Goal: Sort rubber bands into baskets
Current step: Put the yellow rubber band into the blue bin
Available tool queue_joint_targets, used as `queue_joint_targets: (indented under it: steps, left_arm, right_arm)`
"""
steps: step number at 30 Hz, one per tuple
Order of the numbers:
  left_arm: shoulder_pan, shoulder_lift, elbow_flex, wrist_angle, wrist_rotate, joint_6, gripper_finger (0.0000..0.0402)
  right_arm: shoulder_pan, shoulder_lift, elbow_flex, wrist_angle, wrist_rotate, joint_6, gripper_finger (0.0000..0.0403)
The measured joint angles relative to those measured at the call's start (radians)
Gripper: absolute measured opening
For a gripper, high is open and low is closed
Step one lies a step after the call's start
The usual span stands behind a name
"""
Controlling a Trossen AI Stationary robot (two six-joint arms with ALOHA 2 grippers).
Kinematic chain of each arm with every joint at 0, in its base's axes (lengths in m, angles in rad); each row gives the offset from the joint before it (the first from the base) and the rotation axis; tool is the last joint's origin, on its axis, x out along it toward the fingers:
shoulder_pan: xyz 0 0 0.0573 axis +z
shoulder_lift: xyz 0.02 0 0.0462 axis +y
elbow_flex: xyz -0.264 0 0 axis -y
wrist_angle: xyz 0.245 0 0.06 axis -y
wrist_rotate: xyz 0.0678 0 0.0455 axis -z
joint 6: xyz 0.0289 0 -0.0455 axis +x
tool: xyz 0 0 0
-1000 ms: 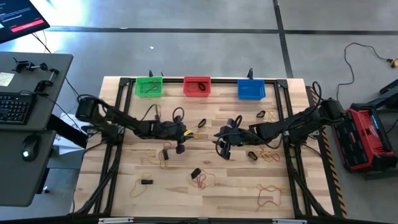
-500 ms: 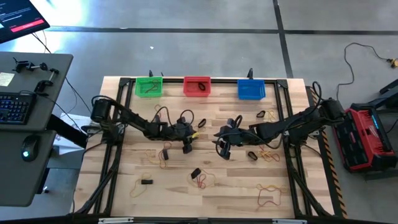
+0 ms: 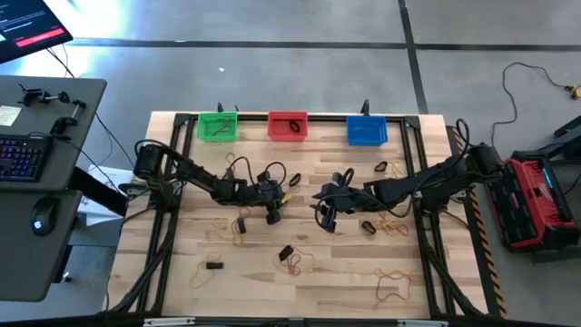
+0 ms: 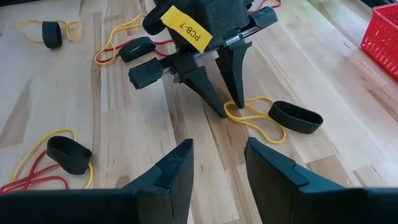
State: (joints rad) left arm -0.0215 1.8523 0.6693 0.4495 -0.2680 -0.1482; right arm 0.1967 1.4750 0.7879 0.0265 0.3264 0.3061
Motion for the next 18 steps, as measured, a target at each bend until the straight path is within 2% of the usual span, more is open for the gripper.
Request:
queue_joint_targets:
  steps: [7, 13, 18]
  left_arm:
    - [0.002, -0.026, -0.003, -0.029, 0.029, 0.039, 0.0010]
    - [0.001, -0.119, -0.004, -0.072, 0.051, 0.047, 0.0005]
    - [0.001, -0.196, -0.003, -0.037, 0.140, 0.047, 0.0002]
  right_arm:
    - [0.000, 0.000, 0.000, 0.000, 0.000, 0.000, 0.0133]
    - [0.004, 0.000, 0.000, 0.000, 0.046, -0.038, 0.0133]
    - [0.007, 0.003, 0.000, 0.003, 0.068, -0.111, 0.0134]
